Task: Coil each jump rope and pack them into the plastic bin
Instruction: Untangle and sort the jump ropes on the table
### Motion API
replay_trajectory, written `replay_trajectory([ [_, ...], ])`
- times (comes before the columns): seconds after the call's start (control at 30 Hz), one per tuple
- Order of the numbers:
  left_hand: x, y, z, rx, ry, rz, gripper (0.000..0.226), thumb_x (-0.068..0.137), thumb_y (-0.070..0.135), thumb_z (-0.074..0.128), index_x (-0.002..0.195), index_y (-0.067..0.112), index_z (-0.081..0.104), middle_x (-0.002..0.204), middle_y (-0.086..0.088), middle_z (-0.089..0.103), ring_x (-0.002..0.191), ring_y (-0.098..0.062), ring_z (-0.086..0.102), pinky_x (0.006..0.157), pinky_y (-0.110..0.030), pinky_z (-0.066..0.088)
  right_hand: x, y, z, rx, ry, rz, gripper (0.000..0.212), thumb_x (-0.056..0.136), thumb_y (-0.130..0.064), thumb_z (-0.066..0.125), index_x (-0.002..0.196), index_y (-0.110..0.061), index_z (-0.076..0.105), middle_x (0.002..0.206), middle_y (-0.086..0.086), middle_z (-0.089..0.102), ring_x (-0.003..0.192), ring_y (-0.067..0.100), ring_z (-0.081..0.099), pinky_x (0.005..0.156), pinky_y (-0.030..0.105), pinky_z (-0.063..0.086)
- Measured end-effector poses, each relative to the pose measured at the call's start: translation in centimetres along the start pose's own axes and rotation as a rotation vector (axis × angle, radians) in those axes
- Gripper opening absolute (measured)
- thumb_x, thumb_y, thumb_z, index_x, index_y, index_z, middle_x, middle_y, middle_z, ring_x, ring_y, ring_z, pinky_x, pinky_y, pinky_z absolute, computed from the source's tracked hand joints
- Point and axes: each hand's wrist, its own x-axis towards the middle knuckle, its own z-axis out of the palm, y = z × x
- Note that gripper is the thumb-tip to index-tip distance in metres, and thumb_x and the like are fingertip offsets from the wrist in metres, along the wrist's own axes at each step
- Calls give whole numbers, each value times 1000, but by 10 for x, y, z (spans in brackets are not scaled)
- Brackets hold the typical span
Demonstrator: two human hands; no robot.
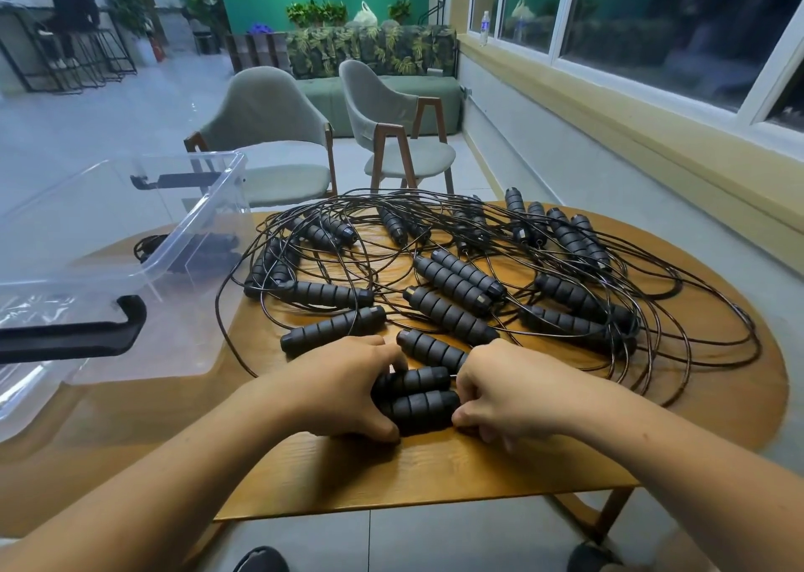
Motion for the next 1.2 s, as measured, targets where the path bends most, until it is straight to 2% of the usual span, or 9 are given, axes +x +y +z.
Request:
replay_trajectory([
  [0.17,-3,-1,-13,-101,59,-30,50,80,41,81,123,38,56,104,17,64,93,-6,62,70,-16,50,-13,1,-19,97,-152,-6,41,106,-46,62,107,-7,75,91,6,83,77,19,81,57,20,58],
  [0.3,-8,10,-6,-85,-64,-19,67,80,41,81,136,38,46,125,17,54,105,-7,56,85,-22,54,-16,-3,-16,70,-221,19,46,102,-54,66,109,-10,76,93,5,83,84,20,81,69,29,63],
  [0.5,-10,23,7,23,-31,7,53,86,43,74,132,37,48,126,15,50,104,-5,51,61,-14,34,-10,-11,3,-159,-46,20,54,98,-68,62,93,-16,77,80,0,80,61,3,65,55,20,39],
  [0.6,-11,21,2,-51,-73,1,50,95,52,66,139,34,51,131,13,56,105,-4,52,67,-12,36,-11,-13,5,-135,-29,9,54,101,-66,58,95,-16,77,81,0,81,65,6,70,60,24,51],
  [0.67,-13,22,-1,-69,-102,-9,63,89,67,66,141,34,50,131,14,57,105,-4,52,68,-13,37,-11,-13,6,-85,-58,16,52,103,-63,57,99,-15,78,85,1,82,73,10,77,74,30,63],
  [0.83,-15,29,4,11,-138,-51,92,67,78,79,141,38,44,126,14,53,107,-9,52,80,-24,50,-11,-12,7,-56,-63,20,50,105,-59,57,101,-14,77,88,3,82,76,12,78,81,34,65],
  [0.9,-15,34,8,67,-111,-64,91,65,78,79,138,36,44,122,12,52,104,-11,52,78,-27,52,-11,-13,7,-51,-64,27,50,105,-60,57,101,-14,77,89,5,82,76,14,79,84,36,65],
  [1.03,-18,49,15,188,-43,-90,78,70,72,78,127,32,45,110,11,47,92,-11,47,54,-21,29,-11,-14,5,-37,-70,32,51,104,-60,57,102,-13,77,91,7,82,79,17,80,86,38,65],
  [1.2,-14,46,13,110,7,-122,63,70,64,77,116,31,49,106,9,52,91,-13,52,58,-23,36,-11,-11,1,60,-88,41,56,107,-58,52,101,-8,76,88,6,83,77,18,81,75,29,63],
])
